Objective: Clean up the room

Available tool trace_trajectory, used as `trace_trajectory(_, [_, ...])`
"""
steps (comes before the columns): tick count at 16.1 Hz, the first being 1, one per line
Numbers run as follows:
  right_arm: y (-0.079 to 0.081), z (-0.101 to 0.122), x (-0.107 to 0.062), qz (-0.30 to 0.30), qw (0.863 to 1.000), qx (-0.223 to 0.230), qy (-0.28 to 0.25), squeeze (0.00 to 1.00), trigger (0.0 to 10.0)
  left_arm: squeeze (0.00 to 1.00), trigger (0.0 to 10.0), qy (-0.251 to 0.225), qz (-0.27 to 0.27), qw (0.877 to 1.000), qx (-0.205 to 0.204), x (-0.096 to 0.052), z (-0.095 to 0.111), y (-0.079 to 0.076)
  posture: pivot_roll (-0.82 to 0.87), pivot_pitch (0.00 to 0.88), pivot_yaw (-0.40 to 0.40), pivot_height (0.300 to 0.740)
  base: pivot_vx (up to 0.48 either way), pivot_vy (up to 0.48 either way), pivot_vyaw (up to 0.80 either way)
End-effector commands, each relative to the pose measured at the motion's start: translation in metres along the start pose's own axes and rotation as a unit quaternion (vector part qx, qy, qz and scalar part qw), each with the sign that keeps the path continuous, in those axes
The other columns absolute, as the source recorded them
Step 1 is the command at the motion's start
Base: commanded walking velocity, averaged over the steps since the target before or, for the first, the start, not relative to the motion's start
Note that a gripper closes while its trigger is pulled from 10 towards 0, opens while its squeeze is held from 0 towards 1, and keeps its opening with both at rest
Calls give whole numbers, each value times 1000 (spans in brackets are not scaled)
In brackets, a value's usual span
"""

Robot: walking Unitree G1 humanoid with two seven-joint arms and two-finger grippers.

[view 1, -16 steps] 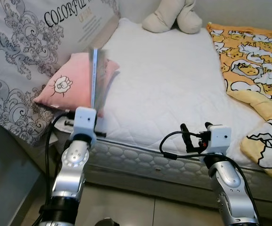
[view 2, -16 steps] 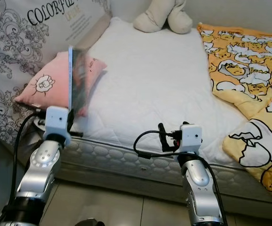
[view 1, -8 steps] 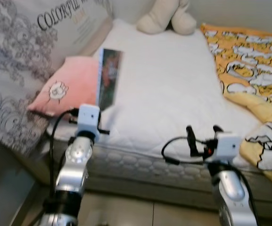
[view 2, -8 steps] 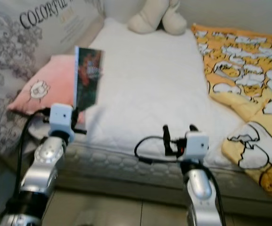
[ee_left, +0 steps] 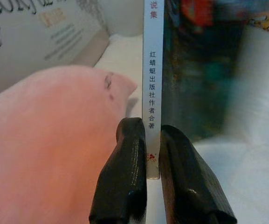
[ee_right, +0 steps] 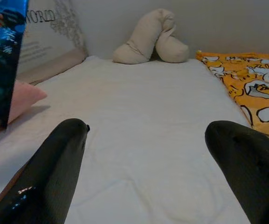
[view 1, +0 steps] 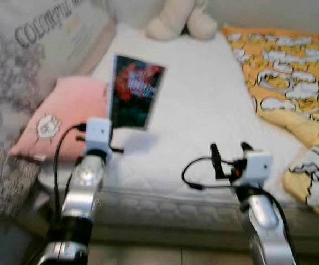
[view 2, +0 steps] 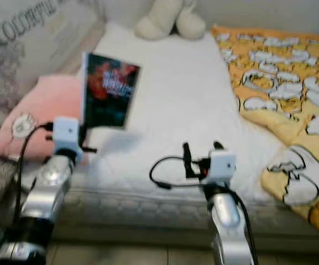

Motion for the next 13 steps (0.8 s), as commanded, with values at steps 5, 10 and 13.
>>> trace_trajectory(5, [-9, -5, -9, -4, 1000, -6, 18, 67, 10000, 0, 0, -26, -24, 999, -28, 10, 18, -9, -68, 0, 7, 732, 480, 0, 0])
trace_trajectory(10, [-11, -1, -37, 54, 997, -23, 55, 67, 10000, 0, 0, 14, -201, 967, -156, 50, 43, -49, -168, 65, -37, 732, 0, 0, 0])
trace_trajectory(13, [-11, 4, -55, 60, 995, -31, 70, 67, 10000, 0, 0, 12, -282, 934, -218, 54, 57, -68, -226, 108, -35, 732, 0, 0, 0])
Point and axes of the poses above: a point about 5 cm out from each wrist's last joint towards the gripper, its own x axis pointing out of the wrist towards the gripper, its own z axis along the axis of the wrist's last joint, y = z × x, the point moved 1 cm from there along x, pointing out of the wrist towards the gripper, and after that the axes turned 5 degrees about x, right-handed, at the moved point
